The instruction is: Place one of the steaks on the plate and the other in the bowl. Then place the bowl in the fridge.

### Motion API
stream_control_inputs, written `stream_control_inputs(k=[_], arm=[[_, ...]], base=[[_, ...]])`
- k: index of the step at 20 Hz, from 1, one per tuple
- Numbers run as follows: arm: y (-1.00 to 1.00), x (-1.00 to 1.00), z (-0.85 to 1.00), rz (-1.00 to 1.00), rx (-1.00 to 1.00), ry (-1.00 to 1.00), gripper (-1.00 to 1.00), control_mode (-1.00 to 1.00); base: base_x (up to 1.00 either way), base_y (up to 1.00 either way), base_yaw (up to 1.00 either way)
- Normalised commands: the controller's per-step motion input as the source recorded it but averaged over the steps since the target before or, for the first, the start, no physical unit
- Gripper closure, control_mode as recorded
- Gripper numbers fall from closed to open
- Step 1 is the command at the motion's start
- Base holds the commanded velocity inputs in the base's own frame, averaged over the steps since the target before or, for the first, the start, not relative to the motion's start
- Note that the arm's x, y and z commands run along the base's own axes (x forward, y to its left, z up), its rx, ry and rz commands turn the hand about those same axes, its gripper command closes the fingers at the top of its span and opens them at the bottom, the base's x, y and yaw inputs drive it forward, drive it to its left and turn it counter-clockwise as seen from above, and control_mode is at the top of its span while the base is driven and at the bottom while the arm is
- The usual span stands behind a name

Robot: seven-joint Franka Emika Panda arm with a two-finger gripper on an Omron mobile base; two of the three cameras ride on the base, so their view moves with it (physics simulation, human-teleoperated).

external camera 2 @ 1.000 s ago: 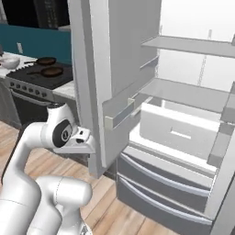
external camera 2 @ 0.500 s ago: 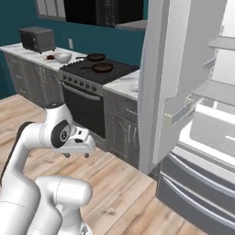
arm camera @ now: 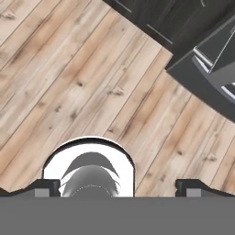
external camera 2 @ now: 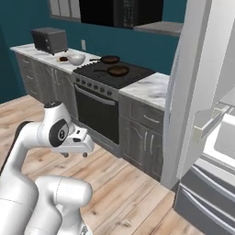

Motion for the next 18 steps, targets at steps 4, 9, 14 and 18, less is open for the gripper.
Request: stream_control_inputs(k=[4,9,14,18], arm=[[0.00,0.00,0.00,0.00,0.00,0.00,-1.00,1.00],[0.00,0.00,0.00,0.00,0.00,0.00,-1.00,1.00],[0.00,0.00,0.00,0.00,0.00,0.00,-1.00,1.00],[0.00,0.00,0.00,0.00,0.00,0.00,-1.00,1.00]], base=[[0.98,0.26,0.06],[0.42,-0.18,0.23],[0.79,0.31,0.20],[0.97,0.36,0.11]])
